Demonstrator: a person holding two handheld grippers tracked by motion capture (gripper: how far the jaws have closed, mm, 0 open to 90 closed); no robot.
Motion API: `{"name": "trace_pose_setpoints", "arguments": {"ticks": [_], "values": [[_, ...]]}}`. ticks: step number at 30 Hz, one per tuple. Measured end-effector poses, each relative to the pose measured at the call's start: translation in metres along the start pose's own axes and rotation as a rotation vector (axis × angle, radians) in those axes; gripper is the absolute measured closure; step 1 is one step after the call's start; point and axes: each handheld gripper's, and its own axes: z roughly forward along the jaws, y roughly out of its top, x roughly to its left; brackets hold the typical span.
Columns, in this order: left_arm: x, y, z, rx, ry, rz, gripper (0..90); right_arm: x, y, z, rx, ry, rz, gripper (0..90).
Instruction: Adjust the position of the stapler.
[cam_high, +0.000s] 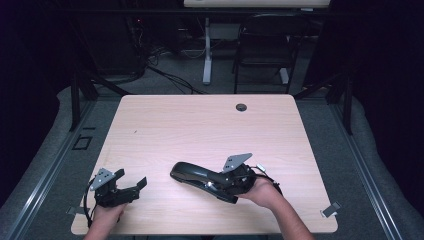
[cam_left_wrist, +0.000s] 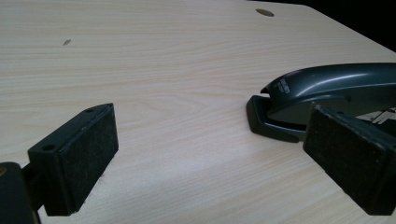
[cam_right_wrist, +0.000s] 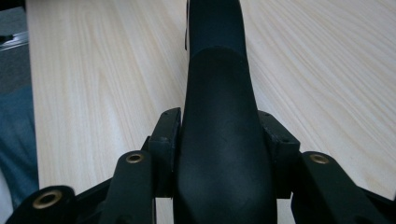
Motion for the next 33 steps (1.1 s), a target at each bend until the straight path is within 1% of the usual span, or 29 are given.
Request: {"name": "trace_pose_setpoints", "arguments": {"ticks": [1, 2, 3, 4, 5, 7, 8, 9, 12, 17, 18, 21, 24, 25, 27, 28, 29, 30, 32, 33], "values": [[0.000, 0.000, 0.000, 0.000, 0.000, 0.001, 3.4, -0.005, -0.002, -0.002, -0.004, 0.029, -0.022, 55.8], [0.000, 0.000, 0.000, 0.000, 0.000, 0.001, 3.4, -0.007, -0.003, -0.002, -0.007, 0.042, -0.033, 55.8], [0.000, 0.000, 0.000, -0.001, 0.000, 0.000, 3.4, -0.007, -0.003, -0.002, -0.007, 0.042, -0.033, 55.8], [0.000, 0.000, 0.000, -0.004, 0.001, -0.001, 3.4, -0.011, -0.004, -0.004, -0.005, 0.066, -0.057, 55.8], [0.000, 0.000, 0.000, -0.004, 0.001, -0.001, 3.4, -0.011, -0.004, -0.004, -0.005, 0.066, -0.057, 55.8], [0.000, 0.000, 0.000, -0.004, 0.001, -0.001, 3.4, -0.014, -0.005, -0.005, 0.002, 0.091, -0.081, 55.7], [0.000, 0.000, 0.000, -0.005, -0.001, -0.003, 3.4, -0.017, -0.007, -0.007, -0.004, 0.112, -0.101, 55.7], [0.000, 0.000, 0.000, -0.005, -0.001, -0.003, 3.4, -0.017, -0.007, -0.007, -0.004, 0.112, -0.101, 55.7], [0.001, 0.000, 0.000, -0.007, -0.009, -0.009, 3.4, -0.021, -0.010, -0.009, -0.016, 0.147, -0.121, 55.7], [0.001, 0.000, -0.001, -0.010, -0.013, -0.012, 3.4, -0.024, -0.010, -0.010, -0.001, 0.163, -0.143, 55.6], [0.001, 0.000, -0.001, -0.011, -0.013, -0.012, 3.4, -0.025, -0.011, -0.011, -0.003, 0.174, -0.147, 55.6], [0.001, 0.000, -0.001, -0.012, -0.013, -0.013, 3.4, -0.026, -0.011, -0.010, -0.003, 0.176, -0.144, 55.5], [0.000, 0.000, 0.000, -0.007, -0.013, -0.011, 3.4, -0.025, -0.011, -0.011, -0.002, 0.166, -0.135, 55.3], [0.000, 0.000, 0.000, -0.006, -0.014, -0.010, 3.4, -0.024, -0.011, -0.011, -0.003, 0.160, -0.121, 54.9], [-0.001, 0.000, 0.000, -0.005, -0.015, -0.006, 3.4, -0.024, -0.011, -0.011, -0.003, 0.158, -0.113, 54.2], [-0.001, 0.000, 0.000, -0.005, -0.016, -0.004, 3.4, -0.024, -0.012, -0.012, -0.007, 0.137, -0.098, 47.4], [-0.001, 0.000, 0.000, -0.005, -0.016, -0.004, 3.5, -0.024, -0.013, -0.013, -0.018, 0.124, -0.080, 42.6], [-0.001, 0.000, 0.000, -0.004, -0.016, -0.005, 3.4, -0.025, -0.013, -0.016, -0.022, 0.111, -0.062, 41.3], [-0.001, 0.000, 0.000, -0.004, -0.016, -0.005, 3.4, -0.024, -0.015, -0.022, -0.059, 0.100, -0.032, 36.7], [-0.001, 0.000, 0.000, -0.004, -0.017, -0.006, 3.4, -0.024, -0.015, -0.022, -0.059, 0.100, -0.032, 36.7]]}}
